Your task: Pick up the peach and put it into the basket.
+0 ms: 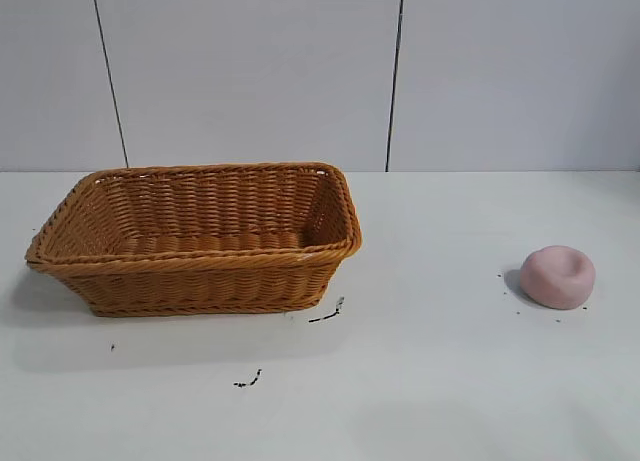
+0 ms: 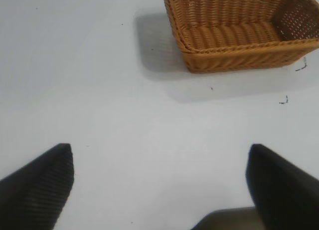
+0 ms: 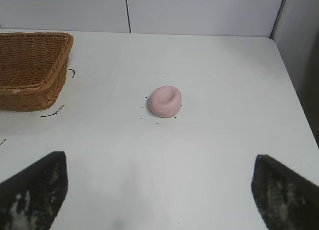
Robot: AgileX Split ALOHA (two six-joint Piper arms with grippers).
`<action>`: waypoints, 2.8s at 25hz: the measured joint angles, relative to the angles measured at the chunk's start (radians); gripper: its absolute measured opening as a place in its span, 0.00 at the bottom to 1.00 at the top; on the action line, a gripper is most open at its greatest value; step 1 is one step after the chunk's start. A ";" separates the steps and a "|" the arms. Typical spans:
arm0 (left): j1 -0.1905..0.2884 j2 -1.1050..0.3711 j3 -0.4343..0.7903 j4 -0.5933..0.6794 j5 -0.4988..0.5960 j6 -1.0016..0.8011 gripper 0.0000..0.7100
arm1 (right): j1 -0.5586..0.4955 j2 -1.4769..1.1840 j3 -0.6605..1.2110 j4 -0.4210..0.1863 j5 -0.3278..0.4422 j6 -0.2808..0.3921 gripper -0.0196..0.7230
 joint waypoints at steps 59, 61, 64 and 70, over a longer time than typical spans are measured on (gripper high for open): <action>0.000 0.000 0.000 0.000 0.000 0.000 0.97 | 0.090 2.047 -0.925 -0.122 -0.155 0.062 0.95; 0.000 0.000 0.000 0.000 0.000 0.000 0.97 | 0.090 2.081 -0.925 -0.116 -0.170 0.064 0.95; 0.000 0.000 0.000 0.000 0.000 0.000 0.97 | 0.090 2.143 -0.925 -0.106 -0.173 0.064 0.95; 0.000 0.000 0.000 0.000 0.000 0.000 0.97 | 0.090 2.161 -0.925 -0.095 -0.176 0.065 0.95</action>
